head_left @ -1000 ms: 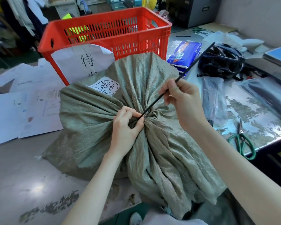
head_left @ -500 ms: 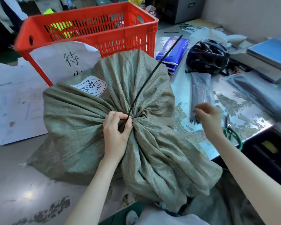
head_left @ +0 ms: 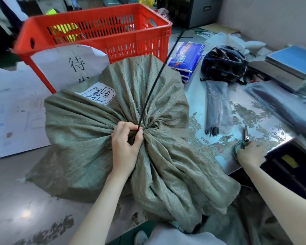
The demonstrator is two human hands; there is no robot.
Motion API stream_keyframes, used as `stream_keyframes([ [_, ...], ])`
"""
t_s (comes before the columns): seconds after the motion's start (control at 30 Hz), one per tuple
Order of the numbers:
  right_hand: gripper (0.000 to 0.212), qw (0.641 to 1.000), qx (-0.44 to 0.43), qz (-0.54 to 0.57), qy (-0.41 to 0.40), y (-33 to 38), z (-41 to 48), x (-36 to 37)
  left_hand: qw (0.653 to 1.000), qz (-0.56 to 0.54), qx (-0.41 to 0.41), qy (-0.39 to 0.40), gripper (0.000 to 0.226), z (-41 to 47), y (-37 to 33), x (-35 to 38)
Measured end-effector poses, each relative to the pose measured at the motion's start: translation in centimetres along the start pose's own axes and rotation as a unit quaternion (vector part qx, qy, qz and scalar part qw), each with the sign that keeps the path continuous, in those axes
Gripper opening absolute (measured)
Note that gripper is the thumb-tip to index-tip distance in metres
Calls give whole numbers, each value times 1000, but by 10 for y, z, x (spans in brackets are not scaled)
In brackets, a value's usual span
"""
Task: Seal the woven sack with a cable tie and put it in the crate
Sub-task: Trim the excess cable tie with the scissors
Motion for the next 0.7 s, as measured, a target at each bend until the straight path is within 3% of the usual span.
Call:
stream_keyframes([
  [0.17, 31, 999, 8, 48, 11, -11, 6, 2, 1000, -1, 2, 2, 19, 0, -1, 0],
  [0.33, 52, 994, 69, 81, 39, -39, 48, 21, 1000, -5, 1, 3, 20, 0, 0, 0],
  [0.5, 53, 981, 97, 167, 14, -8, -4, -14, 1000, -8, 5, -3, 18, -1, 2, 0],
  [0.6, 53, 956, 84, 281, -24, 7, -22, -18, 999, -33, 14, -25, 18, -5, 0, -3],
  [0.7, 43, 908, 32, 417, 23, 34, -37, -13, 997, -62, 10, -48, 13, -8, 0, -6],
])
Point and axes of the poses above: each hand's wrist, its own z-axis towards the middle knuckle, its own x-axis out of the palm, y = z × x, the point moved 6 cm from there along z, towards the middle knuckle, and after that the axes turned 9 degrees about y, right-handed, at the moved point
